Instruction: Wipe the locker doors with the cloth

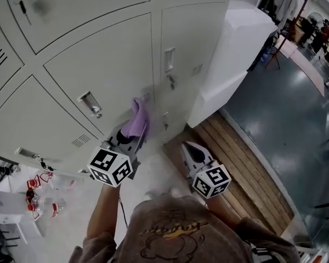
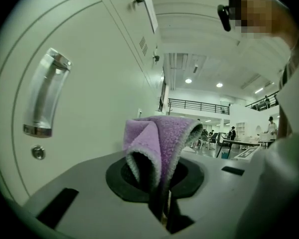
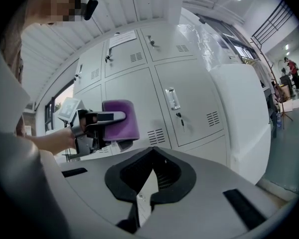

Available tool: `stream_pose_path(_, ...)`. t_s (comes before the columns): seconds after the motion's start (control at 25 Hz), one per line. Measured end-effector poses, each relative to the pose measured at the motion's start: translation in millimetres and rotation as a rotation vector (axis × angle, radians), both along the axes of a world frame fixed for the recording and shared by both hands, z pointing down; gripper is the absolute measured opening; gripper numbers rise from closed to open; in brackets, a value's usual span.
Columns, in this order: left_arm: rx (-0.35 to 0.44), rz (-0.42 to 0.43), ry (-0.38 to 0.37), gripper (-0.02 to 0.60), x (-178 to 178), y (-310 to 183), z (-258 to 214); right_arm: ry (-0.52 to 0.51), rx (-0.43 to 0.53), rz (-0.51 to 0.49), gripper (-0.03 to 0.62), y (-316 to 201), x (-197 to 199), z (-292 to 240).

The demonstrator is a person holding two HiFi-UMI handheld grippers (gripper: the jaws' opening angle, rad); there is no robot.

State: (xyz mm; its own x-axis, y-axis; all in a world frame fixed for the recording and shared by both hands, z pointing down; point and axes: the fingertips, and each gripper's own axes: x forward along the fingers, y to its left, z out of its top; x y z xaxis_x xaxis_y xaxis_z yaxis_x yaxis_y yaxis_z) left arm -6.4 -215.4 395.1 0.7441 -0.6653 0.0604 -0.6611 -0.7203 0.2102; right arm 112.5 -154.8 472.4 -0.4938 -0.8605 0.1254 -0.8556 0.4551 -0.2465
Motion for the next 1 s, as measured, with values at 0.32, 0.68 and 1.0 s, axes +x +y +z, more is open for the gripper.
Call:
stream_pose_path(0.32,-0.004,-0.179,-0.011,0.04,-55.0,30.2,13.6,0.011,0.016,-0.091,-0.003,-4.2,-34.9,-4.4)
stream_pose_path(0.68,0.01,-0.311,0.008,0.04,-94.4,47.2,31.5,0.022,0.048,-0.137,-0.003,-4.2,-59.1,-5.7)
stream_pose_path(1.0,-0.026,-0.317,-0.007,0.04,-92.8,50.2,74.4,0.042,0.06,-0.127,-0.003,-3.1,-61.9,8.1)
